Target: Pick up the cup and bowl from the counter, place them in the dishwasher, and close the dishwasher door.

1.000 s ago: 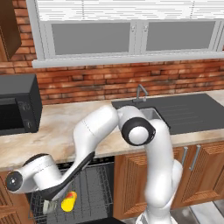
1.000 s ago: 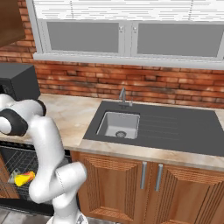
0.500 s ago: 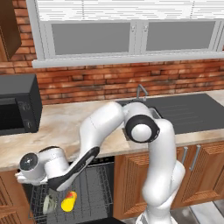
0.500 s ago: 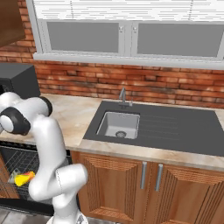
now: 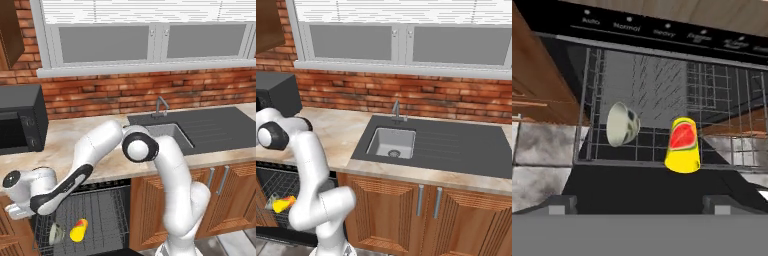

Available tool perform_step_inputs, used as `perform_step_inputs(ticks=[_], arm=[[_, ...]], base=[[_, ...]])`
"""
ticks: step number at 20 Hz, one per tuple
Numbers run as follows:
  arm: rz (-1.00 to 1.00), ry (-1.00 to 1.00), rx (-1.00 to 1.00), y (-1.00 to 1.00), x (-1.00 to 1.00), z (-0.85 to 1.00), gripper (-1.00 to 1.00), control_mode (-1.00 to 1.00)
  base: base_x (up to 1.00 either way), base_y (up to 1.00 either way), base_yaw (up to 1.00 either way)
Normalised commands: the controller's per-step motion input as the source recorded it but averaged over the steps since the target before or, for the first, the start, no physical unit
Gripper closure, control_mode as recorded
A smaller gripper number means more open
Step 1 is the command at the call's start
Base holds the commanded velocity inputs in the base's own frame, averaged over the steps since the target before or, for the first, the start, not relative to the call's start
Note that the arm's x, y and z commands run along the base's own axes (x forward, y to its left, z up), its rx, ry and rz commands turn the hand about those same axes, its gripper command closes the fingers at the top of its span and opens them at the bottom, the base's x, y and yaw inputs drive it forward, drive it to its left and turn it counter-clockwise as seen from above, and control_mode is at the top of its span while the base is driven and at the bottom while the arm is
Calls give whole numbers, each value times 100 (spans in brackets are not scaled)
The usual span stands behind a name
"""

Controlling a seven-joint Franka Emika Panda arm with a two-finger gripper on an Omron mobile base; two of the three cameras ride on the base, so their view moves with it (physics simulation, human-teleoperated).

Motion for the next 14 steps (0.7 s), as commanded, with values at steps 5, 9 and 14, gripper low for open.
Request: perform_step_inputs(ticks=[5,9,14], arm=[[27,4,-40,50,-53,8,-100,-100],[29,-11,-16,2,-89,1,-100,-100],[30,-20,-2,-54,-100,-1,-100,-100]], base=[[0,0,0],[0,0,0],[0,0,0]])
